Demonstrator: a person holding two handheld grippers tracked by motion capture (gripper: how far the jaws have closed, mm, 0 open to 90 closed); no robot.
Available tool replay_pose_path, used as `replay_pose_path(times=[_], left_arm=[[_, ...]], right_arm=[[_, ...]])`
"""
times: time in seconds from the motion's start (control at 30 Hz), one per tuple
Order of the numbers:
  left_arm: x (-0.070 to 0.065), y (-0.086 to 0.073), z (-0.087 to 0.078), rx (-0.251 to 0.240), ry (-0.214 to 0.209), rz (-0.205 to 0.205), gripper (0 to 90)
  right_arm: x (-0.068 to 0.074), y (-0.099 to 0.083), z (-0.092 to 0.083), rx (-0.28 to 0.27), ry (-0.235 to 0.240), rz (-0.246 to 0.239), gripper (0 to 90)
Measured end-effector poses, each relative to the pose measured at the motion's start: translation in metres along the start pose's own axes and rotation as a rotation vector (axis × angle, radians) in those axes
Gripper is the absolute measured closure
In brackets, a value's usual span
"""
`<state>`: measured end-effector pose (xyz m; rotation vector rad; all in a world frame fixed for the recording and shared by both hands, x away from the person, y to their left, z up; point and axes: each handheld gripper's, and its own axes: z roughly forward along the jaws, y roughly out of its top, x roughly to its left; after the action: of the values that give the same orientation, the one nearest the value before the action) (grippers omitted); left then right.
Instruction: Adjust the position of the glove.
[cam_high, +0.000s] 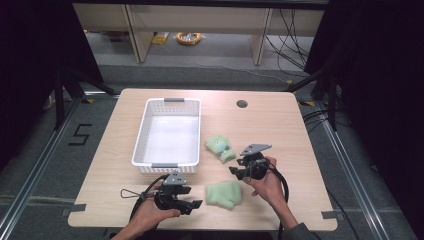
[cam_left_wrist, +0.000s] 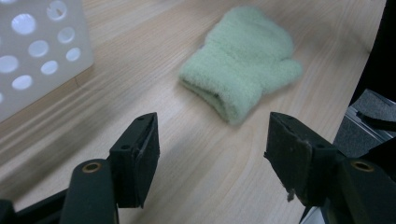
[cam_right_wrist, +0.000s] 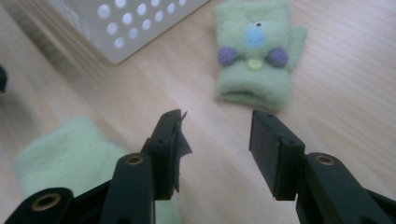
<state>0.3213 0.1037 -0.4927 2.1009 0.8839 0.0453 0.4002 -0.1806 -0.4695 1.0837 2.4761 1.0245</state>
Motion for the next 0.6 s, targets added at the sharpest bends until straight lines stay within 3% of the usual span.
replay_pose_path(times=[0.13,0.17,0.23,0.27,0.3,0.33,0.37,0.53,0.6], left_arm=[[0.001,-0.004,-0.003,-0.006,0.014,-0.002,32.8],[0.002,-0.006,-0.004,-0.005,0.016,-0.014,32.7],[0.003,-0.007,-0.006,-0.009,0.019,-0.007,32.6],[0.004,-0.008,-0.007,-0.002,0.023,-0.003,32.6],[0.004,-0.009,-0.007,-0.007,0.026,-0.007,32.5],[0.004,-0.009,-0.007,-0.008,0.026,-0.009,32.3],[0.004,-0.009,-0.007,-0.012,0.029,-0.018,32.1],[0.001,-0.008,-0.007,0.0,0.046,0.036,28.6],[0.001,-0.008,-0.007,0.002,0.044,0.055,27.5]], right_arm=[[-0.006,0.01,0.005,0.005,-0.002,0.004,55.8],[-0.007,0.011,0.009,-0.02,-0.02,0.002,56.1],[-0.011,0.017,0.009,0.008,-0.023,-0.014,56.4],[-0.013,0.019,0.012,-0.022,-0.028,-0.017,56.6],[-0.015,0.022,0.013,-0.002,-0.027,-0.023,56.7],[-0.015,0.023,0.017,-0.016,-0.033,-0.019,56.9],[-0.017,0.025,0.016,0.013,-0.032,-0.03,57.3],[-0.024,0.034,0.031,0.014,-0.045,-0.049,57.5],[-0.024,0.038,0.037,0.025,-0.042,-0.027,57.5]])
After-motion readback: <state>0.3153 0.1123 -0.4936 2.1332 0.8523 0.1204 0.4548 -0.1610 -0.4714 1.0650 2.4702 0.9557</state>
